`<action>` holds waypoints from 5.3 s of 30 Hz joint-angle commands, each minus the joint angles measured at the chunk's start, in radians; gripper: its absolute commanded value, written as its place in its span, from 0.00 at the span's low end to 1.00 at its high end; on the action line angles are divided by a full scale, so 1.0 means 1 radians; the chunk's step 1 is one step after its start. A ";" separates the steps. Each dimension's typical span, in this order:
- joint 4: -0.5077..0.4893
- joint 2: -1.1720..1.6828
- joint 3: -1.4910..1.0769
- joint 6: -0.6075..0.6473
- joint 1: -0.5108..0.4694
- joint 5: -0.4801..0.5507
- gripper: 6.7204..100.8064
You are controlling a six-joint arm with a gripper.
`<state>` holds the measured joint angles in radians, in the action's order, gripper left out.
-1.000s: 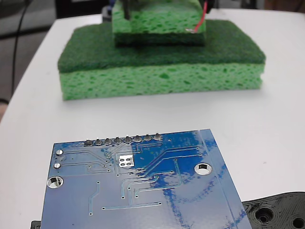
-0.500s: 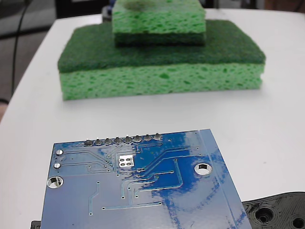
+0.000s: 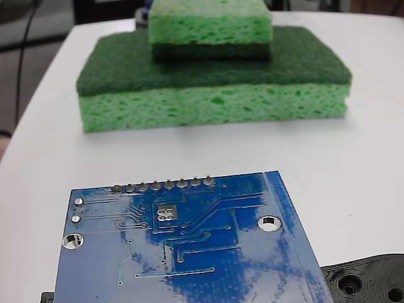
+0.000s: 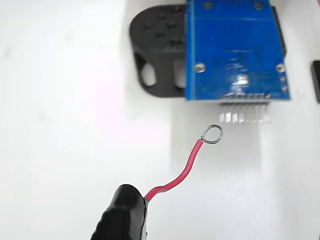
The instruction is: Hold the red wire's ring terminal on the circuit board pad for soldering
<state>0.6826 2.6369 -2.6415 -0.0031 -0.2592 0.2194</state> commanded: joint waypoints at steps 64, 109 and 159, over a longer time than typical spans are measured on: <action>0.002 -0.831 0.571 0.046 -0.196 0.345 0.99; 0.012 -0.887 0.583 0.066 -0.224 0.374 0.99; 0.015 -0.894 0.584 0.063 -0.233 0.396 0.99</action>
<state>0.6995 1.7365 -2.0647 0.0598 -0.4924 0.5906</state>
